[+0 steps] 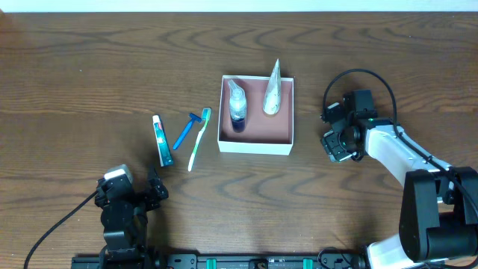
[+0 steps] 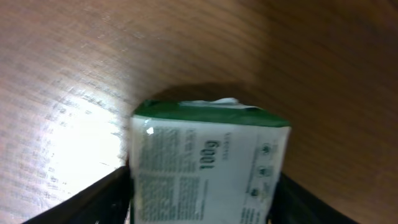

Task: Pack container
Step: 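Move the right gripper to the green soap box and grasp it, then place the soap box into the box's front and release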

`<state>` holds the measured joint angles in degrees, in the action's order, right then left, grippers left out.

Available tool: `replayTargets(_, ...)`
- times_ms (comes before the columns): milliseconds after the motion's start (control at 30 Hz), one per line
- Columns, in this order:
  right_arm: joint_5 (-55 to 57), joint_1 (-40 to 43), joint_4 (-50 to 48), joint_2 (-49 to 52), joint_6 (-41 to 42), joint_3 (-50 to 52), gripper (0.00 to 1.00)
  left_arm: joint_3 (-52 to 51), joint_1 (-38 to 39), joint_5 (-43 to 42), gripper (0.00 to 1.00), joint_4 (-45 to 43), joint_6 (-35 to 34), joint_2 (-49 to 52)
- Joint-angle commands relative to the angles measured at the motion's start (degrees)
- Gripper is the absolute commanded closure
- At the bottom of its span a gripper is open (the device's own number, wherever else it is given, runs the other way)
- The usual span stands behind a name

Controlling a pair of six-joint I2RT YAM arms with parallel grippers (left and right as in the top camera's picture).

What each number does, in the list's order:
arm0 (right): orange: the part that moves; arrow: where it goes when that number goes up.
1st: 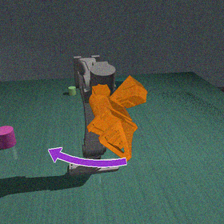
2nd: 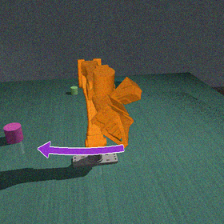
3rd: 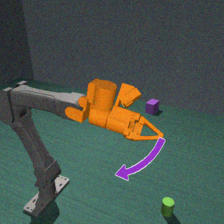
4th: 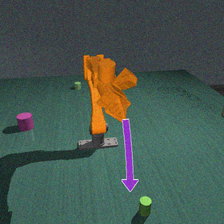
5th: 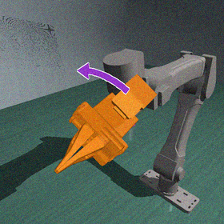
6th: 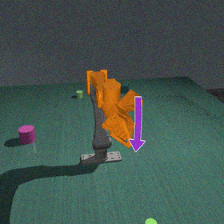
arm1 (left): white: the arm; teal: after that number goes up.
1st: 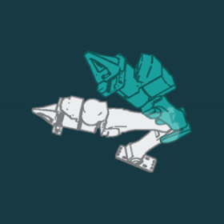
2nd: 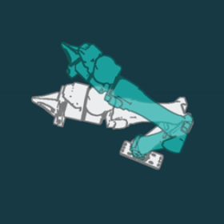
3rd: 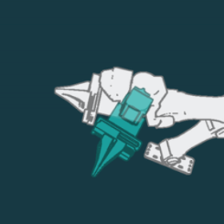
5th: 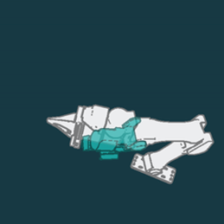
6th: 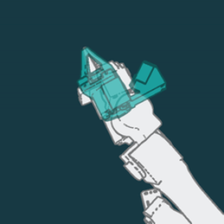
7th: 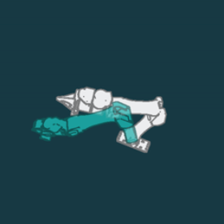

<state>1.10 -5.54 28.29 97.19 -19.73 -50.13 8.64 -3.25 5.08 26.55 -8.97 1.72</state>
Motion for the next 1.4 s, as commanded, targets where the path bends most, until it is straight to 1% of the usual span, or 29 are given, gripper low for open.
replayTargets(0,0.59,0.72,-0.09,0.31,6.73,0.55,0.39,-1.05,0.17,0.46,0.02,-0.07,0.55,-0.37)
replayTargets(133,0.59,0.70,0.00,0.31,14.56,0.28,0.51,-1.05,0.17,0.46,0.02,-0.07,0.55,-0.37)
replayTargets(267,0.48,0.55,1.25,0.15,21.84,-0.70,0.50,-1.05,0.17,0.46,0.02,-0.07,0.55,-0.37)
replayTargets(367,0.33,0.20,5.22,0.11,25.55,-3.30,0.52,-1.05,0.17,0.46,0.02,-0.07,0.55,-0.37)
replayTargets(533,-0.70,-0.74,17.75,0.09,29.14,-13.40,0.57,-1.05,0.17,0.46,0.02,-0.07,0.55,-0.37)
replayTargets(633,-3.13,-1.84,25.57,0.09,29.14,-21.03,0.60,-1.05,0.17,0.46,0.02,-0.07,0.55,-0.37)
replayTargets(733,-4.63,-4.02,33.90,0.09,29.14,-29.14,0.61,-1.05,0.17,0.46,0.02,-0.07,0.55,-0.37)
replayTargets(833,-4.63,-7.26,39.47,0.09,29.07,-34.71,0.62,-1.05,0.17,0.46,0.02,-0.07,0.55,-0.35)
replayTargets(933,-4.61,-11.69,42.40,0.09,26.21,-37.75,0.61,-1.05,0.17,0.46,0.02,-0.07,0.55,-0.37)
replayTargets(1100,-4.59,-20.48,43.52,0.11,18.69,-38.40,0.62,-1.05,0.17,0.46,0.02,-0.07,0.55,-0.37)
replayTargets(1233,-4.31,-25.59,42.38,0.11,9.70,-38.40,0.65,-1.05,0.17,0.46,0.02,-0.07,0.55,-0.37)
replayTargets(1367,-4.42,-26.88,39.15,0.11,-0.09,-38.29,0.63,-1.05,0.17,0.46,0.02,-0.07,0.55,-0.35)
